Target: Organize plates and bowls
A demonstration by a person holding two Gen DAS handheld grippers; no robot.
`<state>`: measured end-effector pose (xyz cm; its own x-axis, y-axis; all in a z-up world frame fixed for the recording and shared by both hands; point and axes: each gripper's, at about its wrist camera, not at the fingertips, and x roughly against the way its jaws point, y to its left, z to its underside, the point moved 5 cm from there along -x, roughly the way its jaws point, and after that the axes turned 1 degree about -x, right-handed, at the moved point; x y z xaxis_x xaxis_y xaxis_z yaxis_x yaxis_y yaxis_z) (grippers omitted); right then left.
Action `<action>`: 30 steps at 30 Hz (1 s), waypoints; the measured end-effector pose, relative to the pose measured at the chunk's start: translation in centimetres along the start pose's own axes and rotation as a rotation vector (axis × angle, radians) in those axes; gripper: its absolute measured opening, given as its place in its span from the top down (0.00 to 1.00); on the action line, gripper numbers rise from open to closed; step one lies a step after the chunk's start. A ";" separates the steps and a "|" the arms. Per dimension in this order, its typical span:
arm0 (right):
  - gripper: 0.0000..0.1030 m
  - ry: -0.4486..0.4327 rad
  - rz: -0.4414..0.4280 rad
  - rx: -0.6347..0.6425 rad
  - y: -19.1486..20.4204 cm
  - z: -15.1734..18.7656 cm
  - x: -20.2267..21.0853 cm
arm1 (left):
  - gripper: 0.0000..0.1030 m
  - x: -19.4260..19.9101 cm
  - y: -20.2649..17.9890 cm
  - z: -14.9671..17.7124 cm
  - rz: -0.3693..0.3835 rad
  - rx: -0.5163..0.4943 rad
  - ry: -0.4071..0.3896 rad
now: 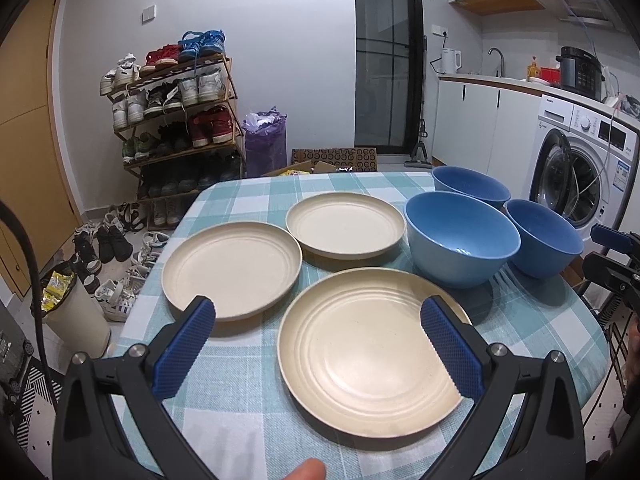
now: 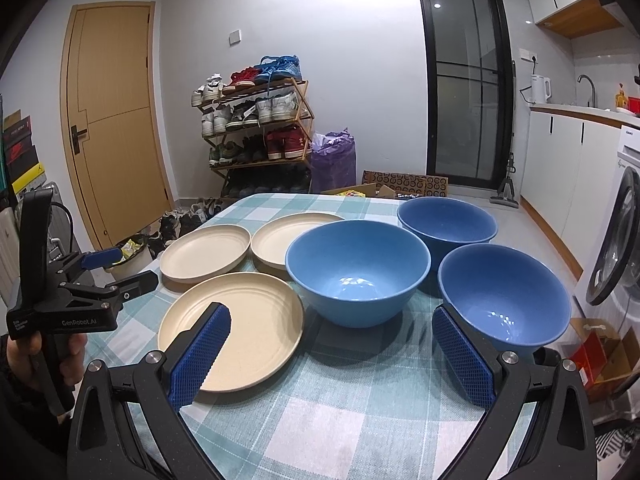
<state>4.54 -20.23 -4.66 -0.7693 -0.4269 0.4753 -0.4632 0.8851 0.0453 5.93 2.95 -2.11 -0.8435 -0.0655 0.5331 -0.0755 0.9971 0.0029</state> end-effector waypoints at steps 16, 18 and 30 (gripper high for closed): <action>0.00 0.007 -0.055 -0.014 -0.6 -2.5 -1.1 | 0.00 -1.2 1.6 -2.5 -0.053 -0.014 -0.041; 0.00 0.012 -0.058 -0.020 -0.8 -2.8 -1.4 | 0.00 -1.5 1.8 -2.8 -0.061 -0.014 -0.042; 0.00 0.021 -0.075 0.004 -0.9 -4.9 -3.6 | 0.00 -3.8 2.8 -4.1 -0.039 -0.009 -0.013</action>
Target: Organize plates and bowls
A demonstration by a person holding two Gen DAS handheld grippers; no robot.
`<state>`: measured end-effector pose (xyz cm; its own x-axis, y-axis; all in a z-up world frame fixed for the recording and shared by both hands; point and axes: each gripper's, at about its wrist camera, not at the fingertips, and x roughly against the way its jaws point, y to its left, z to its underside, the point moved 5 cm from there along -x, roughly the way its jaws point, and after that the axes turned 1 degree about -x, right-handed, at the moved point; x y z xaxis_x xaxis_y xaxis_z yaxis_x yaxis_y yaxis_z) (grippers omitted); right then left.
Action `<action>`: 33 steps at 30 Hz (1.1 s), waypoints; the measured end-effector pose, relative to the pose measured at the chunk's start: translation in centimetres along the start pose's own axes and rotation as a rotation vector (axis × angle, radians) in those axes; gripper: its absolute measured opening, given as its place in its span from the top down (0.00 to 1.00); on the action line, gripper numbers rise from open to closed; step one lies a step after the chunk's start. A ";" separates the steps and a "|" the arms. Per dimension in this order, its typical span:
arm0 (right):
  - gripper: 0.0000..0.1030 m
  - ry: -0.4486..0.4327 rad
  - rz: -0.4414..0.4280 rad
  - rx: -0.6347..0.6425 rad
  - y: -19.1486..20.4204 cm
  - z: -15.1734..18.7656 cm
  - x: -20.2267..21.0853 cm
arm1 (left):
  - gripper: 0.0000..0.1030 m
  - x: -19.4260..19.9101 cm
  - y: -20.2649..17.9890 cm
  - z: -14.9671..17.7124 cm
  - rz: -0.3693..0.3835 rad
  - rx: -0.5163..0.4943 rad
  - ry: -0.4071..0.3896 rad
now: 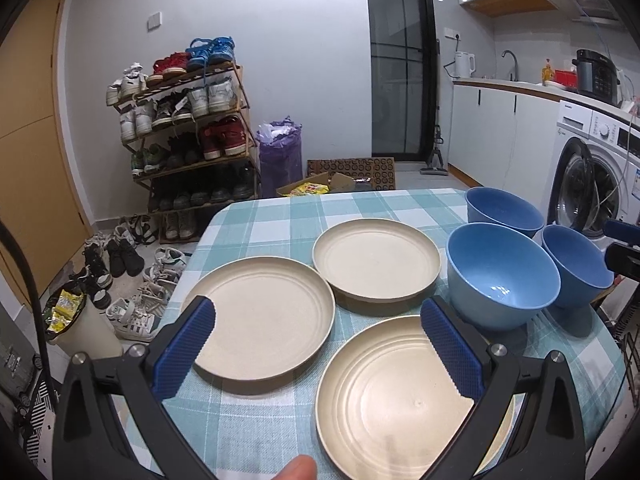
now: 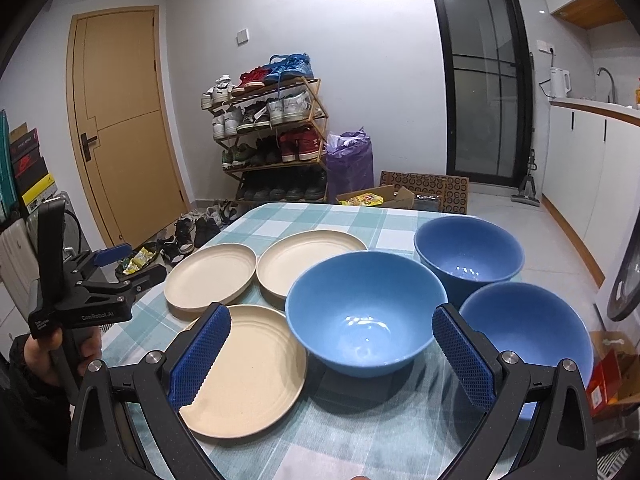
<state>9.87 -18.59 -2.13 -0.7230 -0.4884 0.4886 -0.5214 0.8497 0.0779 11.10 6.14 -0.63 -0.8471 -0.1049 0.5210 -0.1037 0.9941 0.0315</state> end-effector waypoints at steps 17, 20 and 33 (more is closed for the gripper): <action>0.00 0.017 0.008 0.055 0.0 -5.3 -3.2 | 0.00 -2.9 1.2 -3.6 -0.020 0.032 0.009; 0.00 0.015 0.014 0.056 -0.4 -6.3 -3.4 | 0.00 -3.1 1.2 -4.1 -0.017 0.032 0.005; 0.00 -0.001 0.078 0.054 -3.7 -10.2 -3.1 | 0.00 -4.2 1.7 -7.6 -0.027 0.042 -0.022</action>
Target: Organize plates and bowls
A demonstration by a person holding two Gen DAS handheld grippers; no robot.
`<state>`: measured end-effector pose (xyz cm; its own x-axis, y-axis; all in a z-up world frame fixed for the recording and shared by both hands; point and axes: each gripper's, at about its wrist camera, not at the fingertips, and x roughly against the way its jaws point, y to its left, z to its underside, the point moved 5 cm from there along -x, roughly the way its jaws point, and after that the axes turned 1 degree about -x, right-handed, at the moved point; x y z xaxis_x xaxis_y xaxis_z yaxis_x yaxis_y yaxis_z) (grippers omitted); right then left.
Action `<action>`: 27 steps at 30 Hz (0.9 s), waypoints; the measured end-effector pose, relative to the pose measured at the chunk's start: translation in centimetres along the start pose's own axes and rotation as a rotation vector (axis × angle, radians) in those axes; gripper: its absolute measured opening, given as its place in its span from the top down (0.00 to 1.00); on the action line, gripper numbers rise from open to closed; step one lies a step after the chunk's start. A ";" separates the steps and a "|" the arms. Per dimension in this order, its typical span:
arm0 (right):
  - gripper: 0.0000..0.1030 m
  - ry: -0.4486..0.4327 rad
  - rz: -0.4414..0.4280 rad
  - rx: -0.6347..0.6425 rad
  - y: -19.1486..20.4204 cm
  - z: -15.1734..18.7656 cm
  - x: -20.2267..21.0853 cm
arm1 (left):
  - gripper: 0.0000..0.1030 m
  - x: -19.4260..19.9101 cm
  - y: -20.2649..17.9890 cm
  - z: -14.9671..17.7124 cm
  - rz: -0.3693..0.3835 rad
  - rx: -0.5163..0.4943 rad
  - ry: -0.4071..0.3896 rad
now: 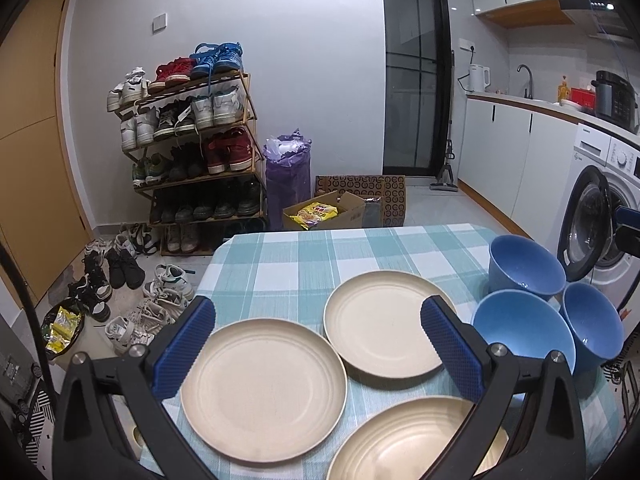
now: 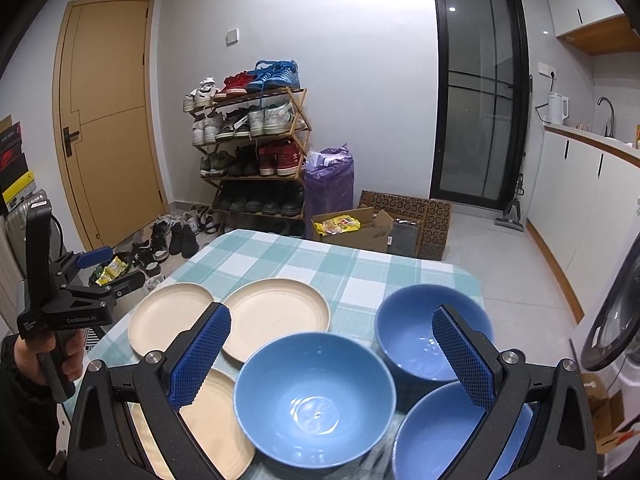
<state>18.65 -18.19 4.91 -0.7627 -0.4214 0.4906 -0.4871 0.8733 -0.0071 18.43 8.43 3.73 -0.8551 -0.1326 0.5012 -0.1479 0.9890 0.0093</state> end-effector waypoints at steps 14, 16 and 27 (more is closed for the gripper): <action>0.00 0.049 -0.017 -0.025 -1.2 -2.4 -3.6 | 0.00 -2.7 -0.5 -2.0 -0.001 -0.005 0.012; 0.00 0.066 -0.022 -0.021 -1.1 -2.7 -4.2 | 0.00 -3.1 -0.4 -2.4 0.002 -0.005 0.013; 0.00 0.176 -0.054 0.019 0.4 -3.2 -9.6 | 0.00 -6.1 0.2 -2.1 -0.003 0.005 0.065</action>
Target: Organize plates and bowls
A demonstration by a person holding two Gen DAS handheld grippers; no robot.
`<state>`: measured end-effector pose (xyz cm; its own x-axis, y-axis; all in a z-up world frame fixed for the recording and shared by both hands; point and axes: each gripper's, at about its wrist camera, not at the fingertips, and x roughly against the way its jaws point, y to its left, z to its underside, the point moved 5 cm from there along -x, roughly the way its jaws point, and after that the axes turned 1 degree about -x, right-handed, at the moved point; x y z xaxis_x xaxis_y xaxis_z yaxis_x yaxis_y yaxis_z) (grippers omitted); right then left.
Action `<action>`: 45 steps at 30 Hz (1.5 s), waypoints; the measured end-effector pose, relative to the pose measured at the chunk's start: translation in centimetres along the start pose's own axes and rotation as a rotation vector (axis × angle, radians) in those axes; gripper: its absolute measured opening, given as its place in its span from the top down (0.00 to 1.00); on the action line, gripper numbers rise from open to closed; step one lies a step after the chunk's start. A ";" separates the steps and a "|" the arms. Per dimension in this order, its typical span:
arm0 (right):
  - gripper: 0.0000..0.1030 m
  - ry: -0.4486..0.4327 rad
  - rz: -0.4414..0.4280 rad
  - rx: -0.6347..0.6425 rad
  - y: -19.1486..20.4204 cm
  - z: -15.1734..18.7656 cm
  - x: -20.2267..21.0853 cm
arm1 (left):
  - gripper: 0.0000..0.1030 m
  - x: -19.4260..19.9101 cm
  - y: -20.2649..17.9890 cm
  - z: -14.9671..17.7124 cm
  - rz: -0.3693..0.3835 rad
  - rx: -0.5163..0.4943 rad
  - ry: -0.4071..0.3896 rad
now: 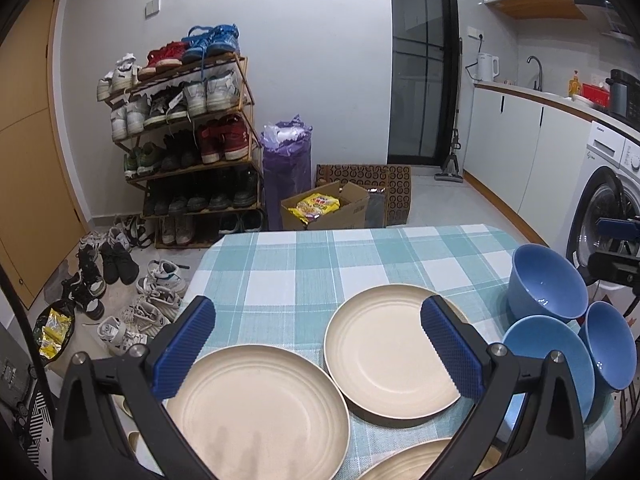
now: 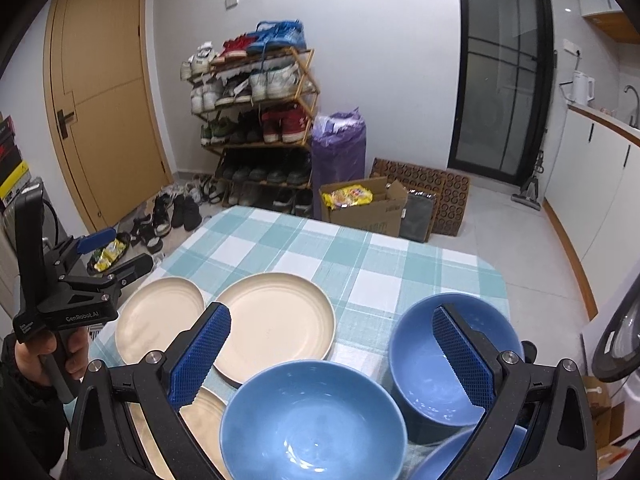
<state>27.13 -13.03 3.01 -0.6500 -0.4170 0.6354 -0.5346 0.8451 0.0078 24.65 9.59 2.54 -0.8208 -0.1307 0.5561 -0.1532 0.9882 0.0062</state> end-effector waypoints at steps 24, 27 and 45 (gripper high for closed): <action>0.01 0.234 -0.045 0.025 1.2 0.0 -10.0 | 0.00 -6.8 -0.3 2.0 0.038 -0.042 0.157; 0.02 0.259 -0.042 0.036 1.3 0.0 -11.0 | 0.01 -7.4 -0.4 2.5 0.046 -0.045 0.178; 0.17 0.398 -0.012 0.072 1.3 2.0 -16.0 | 0.38 -11.1 -1.3 5.1 0.112 -0.057 0.306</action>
<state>35.76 -5.93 -8.70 -0.3909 -0.2522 0.8852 -0.5865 0.8095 -0.0284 31.20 9.38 -7.89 -0.6257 0.0007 0.7801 -0.0332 0.9991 -0.0275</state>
